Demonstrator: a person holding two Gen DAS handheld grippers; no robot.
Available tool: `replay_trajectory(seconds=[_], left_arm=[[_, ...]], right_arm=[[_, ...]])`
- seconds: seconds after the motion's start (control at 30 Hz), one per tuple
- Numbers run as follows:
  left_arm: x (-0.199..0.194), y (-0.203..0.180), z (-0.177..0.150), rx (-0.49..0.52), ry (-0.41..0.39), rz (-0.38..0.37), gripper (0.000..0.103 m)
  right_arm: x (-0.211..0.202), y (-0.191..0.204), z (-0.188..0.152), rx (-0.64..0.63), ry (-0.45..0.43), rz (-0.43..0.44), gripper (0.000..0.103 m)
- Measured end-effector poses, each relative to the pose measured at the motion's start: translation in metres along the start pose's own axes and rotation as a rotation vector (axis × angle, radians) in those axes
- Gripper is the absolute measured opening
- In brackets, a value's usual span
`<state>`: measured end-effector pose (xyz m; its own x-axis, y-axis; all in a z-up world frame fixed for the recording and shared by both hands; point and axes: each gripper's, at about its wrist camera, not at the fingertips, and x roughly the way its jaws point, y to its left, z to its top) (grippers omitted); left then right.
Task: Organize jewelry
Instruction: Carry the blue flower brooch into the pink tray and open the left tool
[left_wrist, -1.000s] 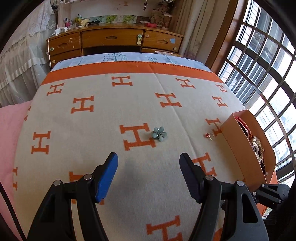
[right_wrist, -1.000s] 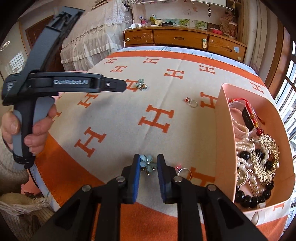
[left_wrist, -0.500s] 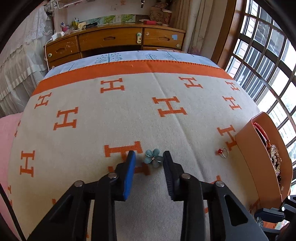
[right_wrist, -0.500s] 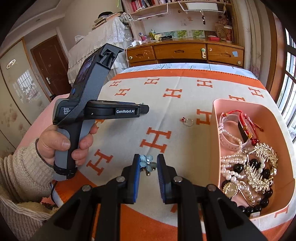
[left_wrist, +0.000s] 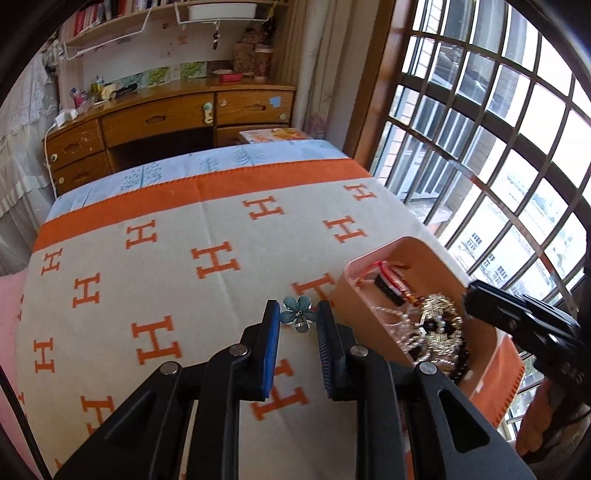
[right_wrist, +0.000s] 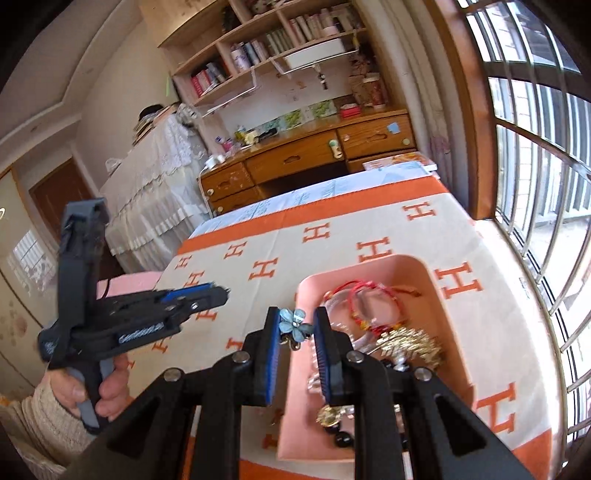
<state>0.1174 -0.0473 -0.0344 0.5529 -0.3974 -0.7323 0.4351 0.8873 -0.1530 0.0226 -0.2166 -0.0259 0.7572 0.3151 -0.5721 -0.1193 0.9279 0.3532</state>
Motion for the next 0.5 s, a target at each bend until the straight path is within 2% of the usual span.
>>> replay_trajectory(seconds=[0.17, 0.37, 0.5], left_arm=[[0.004, -0.045, 0.023, 0.057, -0.004, -0.054, 0.018], [0.04, -0.079, 0.033, 0.079, 0.067, -0.081, 0.018], [0.057, -0.089, 0.029, 0.081, 0.103, -0.077, 0.018]], right_arm=[[-0.002, -0.036, 0.022, 0.085, -0.028, -0.065, 0.018], [0.009, -0.068, 0.031, 0.173, -0.004, -0.039, 0.018], [0.018, -0.072, 0.029, 0.172, 0.021, -0.033, 0.019]])
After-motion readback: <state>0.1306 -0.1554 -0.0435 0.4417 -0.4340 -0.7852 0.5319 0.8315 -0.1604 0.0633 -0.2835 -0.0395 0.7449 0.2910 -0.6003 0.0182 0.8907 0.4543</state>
